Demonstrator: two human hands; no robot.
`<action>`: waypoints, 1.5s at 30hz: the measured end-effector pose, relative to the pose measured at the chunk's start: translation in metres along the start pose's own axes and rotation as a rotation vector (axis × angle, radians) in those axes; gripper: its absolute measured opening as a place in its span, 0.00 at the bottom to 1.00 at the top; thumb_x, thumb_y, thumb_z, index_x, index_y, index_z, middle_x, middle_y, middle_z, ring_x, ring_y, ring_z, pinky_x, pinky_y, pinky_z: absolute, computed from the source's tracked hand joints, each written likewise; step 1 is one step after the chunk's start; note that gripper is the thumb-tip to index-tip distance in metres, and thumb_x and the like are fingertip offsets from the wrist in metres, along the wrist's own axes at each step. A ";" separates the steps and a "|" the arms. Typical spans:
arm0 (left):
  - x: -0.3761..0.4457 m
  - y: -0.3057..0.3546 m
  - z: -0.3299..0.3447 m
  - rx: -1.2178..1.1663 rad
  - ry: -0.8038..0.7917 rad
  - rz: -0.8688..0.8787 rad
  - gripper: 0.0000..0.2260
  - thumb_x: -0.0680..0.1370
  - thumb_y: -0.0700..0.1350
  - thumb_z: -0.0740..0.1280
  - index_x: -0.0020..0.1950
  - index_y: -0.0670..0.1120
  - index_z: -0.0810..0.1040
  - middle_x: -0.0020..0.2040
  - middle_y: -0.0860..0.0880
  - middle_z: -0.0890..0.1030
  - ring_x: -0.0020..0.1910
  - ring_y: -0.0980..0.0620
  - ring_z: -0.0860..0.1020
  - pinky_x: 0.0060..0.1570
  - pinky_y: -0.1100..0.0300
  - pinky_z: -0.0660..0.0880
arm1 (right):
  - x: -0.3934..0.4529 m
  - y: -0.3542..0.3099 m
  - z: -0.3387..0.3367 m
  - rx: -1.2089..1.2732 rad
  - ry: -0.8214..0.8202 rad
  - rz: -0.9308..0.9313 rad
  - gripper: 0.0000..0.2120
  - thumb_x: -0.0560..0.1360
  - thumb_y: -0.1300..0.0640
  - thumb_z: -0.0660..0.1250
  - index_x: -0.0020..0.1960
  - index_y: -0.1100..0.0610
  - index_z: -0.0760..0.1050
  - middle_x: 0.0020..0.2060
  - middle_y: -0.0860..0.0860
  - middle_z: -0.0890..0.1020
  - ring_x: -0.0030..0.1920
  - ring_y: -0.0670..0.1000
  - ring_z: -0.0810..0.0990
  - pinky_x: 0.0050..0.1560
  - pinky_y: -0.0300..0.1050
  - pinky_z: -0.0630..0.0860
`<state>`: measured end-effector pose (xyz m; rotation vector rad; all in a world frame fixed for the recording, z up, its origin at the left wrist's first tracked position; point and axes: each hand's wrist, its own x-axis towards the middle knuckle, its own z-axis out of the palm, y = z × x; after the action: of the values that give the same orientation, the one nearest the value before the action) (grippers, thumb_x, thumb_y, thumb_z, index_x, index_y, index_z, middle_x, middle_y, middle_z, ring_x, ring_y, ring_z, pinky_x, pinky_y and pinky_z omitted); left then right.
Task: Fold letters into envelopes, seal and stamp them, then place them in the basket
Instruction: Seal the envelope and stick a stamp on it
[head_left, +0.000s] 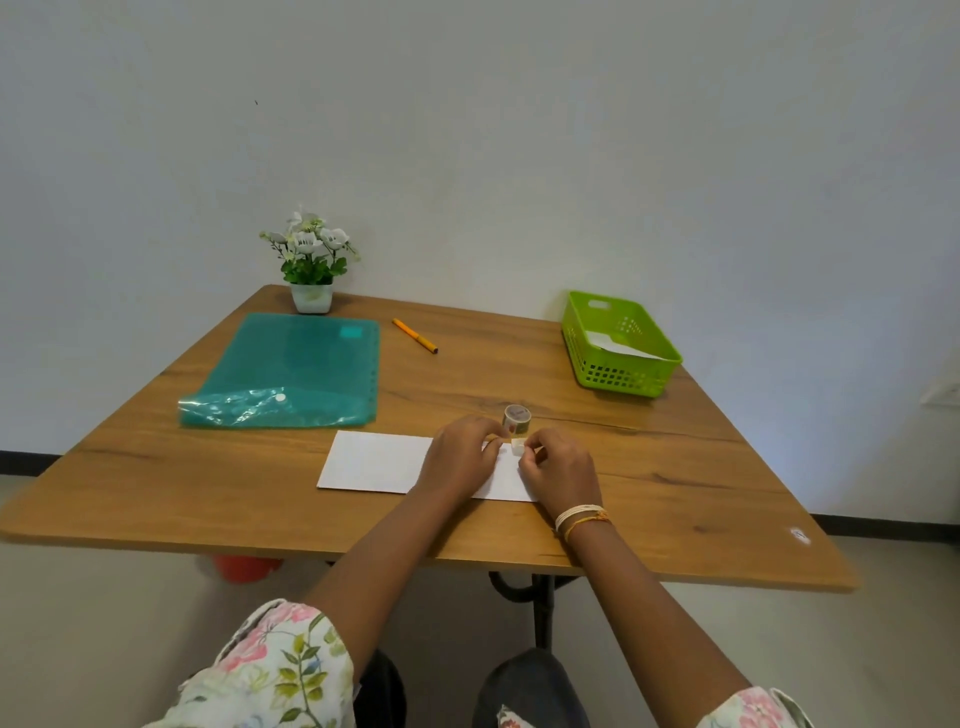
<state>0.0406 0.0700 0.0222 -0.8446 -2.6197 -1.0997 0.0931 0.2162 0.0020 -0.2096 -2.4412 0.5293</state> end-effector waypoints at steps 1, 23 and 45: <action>0.002 -0.001 0.003 -0.014 -0.006 -0.001 0.09 0.79 0.46 0.65 0.57 0.49 0.81 0.57 0.51 0.81 0.56 0.53 0.77 0.55 0.60 0.73 | 0.001 0.000 0.000 0.006 -0.001 -0.011 0.02 0.69 0.61 0.69 0.41 0.56 0.78 0.37 0.51 0.81 0.35 0.50 0.77 0.35 0.43 0.75; 0.006 -0.019 0.027 0.094 -0.036 0.035 0.16 0.76 0.54 0.68 0.64 0.54 0.77 0.63 0.54 0.77 0.62 0.55 0.72 0.61 0.57 0.70 | 0.001 0.013 0.006 0.113 -0.038 -0.007 0.02 0.67 0.62 0.71 0.38 0.57 0.80 0.36 0.49 0.80 0.36 0.47 0.78 0.37 0.44 0.79; 0.004 -0.020 0.017 -0.325 -0.006 -0.120 0.12 0.78 0.47 0.68 0.61 0.53 0.80 0.54 0.53 0.82 0.52 0.57 0.78 0.50 0.62 0.74 | -0.003 0.003 -0.006 0.403 -0.085 0.059 0.03 0.72 0.55 0.71 0.42 0.55 0.79 0.35 0.47 0.82 0.37 0.43 0.81 0.38 0.36 0.78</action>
<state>0.0273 0.0722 -0.0004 -0.7544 -2.5630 -1.5882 0.0990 0.2205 0.0035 -0.0905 -2.3530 1.0579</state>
